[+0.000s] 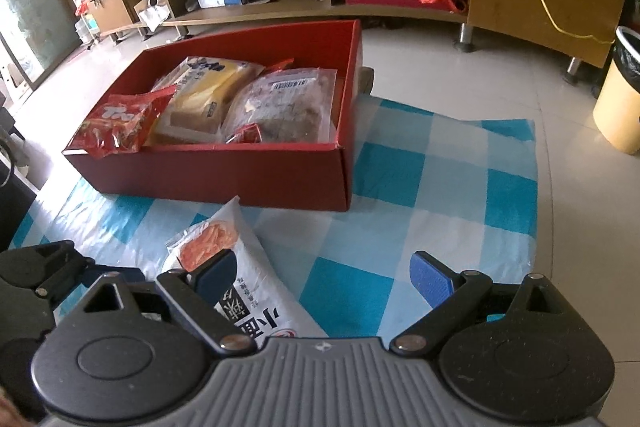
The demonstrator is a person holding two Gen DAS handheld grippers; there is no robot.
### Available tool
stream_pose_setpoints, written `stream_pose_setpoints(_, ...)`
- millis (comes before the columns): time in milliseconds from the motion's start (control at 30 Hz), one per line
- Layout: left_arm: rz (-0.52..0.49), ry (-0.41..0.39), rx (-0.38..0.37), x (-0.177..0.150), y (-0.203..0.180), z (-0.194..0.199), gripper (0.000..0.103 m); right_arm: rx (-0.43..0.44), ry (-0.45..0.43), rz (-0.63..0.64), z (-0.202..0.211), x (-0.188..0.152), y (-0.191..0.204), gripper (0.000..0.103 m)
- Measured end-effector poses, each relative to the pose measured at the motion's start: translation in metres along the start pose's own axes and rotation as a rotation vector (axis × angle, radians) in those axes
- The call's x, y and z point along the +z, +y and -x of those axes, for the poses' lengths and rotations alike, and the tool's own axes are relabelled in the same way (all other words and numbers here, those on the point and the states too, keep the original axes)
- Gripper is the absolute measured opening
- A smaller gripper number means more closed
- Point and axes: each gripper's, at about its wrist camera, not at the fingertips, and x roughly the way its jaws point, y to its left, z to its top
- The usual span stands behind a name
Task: Organize snacks
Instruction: 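Move the left tool to a white snack pack while the right tool approaches the white noodle-snack pack, then grasp the white snack pack with the left tool while the right tool grasps the noodle-snack pack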
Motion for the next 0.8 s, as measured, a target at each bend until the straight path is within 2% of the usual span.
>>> stream_pose_setpoints(33,-0.029,0.000,0.031,-0.002,-0.003,0.002,0.082,0.002,0.002,0.003,0.000,0.000,0.001,0.093)
stream_pose_setpoints(67,-0.050,-0.001,0.053,-0.004,-0.006,0.003,0.078,0.004,0.005,0.006,-0.001,0.000,0.001,0.093)
stream_pose_setpoints(133,-0.048,-0.001,0.053,-0.009,-0.006,0.008,0.068,0.007,0.009,0.008,-0.002,0.000,0.002,0.093)
stream_pose_setpoints(167,-0.036,0.000,0.045,-0.010,-0.005,0.010,0.066,0.009,0.010,0.008,-0.002,0.000,0.003,0.093)
stream_pose_setpoints(267,-0.007,0.006,0.022,-0.016,-0.001,0.017,0.065,0.018,0.017,0.016,-0.003,0.000,0.006,0.093)
stream_pose_setpoints(533,0.024,0.025,0.027,-0.028,-0.005,0.027,0.062,0.032,0.034,0.043,-0.005,-0.002,0.013,0.093)
stream_pose_setpoints(633,0.051,0.023,0.019,-0.034,-0.003,0.036,0.057,0.029,0.055,0.066,-0.009,-0.005,0.016,0.093)
stream_pose_setpoints(800,0.071,0.029,0.010,-0.040,0.002,0.042,0.058,0.045,0.107,0.126,-0.022,-0.009,0.029,0.093)
